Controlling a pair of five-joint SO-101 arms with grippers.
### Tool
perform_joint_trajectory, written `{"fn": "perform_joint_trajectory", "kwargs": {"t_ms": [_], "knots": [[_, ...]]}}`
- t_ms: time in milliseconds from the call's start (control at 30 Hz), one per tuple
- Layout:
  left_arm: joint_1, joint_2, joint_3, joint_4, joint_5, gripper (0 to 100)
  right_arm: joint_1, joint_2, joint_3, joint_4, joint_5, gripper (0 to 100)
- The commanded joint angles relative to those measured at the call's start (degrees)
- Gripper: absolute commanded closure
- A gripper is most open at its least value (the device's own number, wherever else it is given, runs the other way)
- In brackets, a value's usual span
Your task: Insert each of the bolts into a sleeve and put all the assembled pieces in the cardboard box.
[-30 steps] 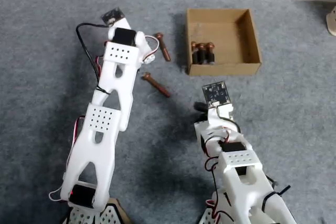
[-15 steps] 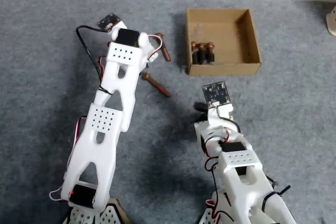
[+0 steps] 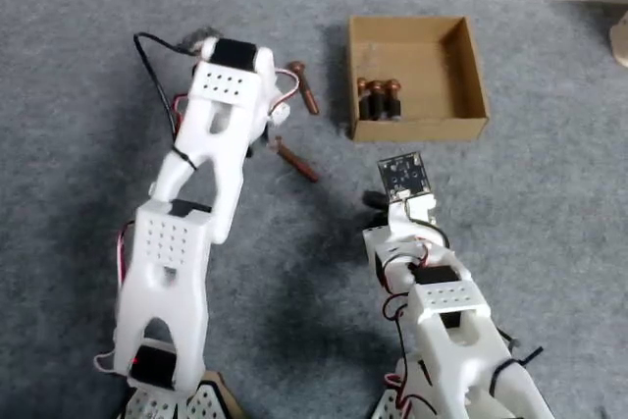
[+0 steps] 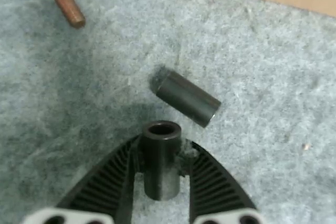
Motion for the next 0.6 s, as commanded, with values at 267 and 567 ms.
{"fn": "perform_joint_trajectory", "kwargs": {"t_ms": [267,567], "knots": [[5.76,-5.14,5.14,-5.45,3.16,87,-0.40,-0.04,-1.01,-1.36,0.79,99.2],[5.41,-3.38,8.66,-9.67,3.52,87,-0.31,-0.04,-1.01,-1.36,0.79,99.2]]}}
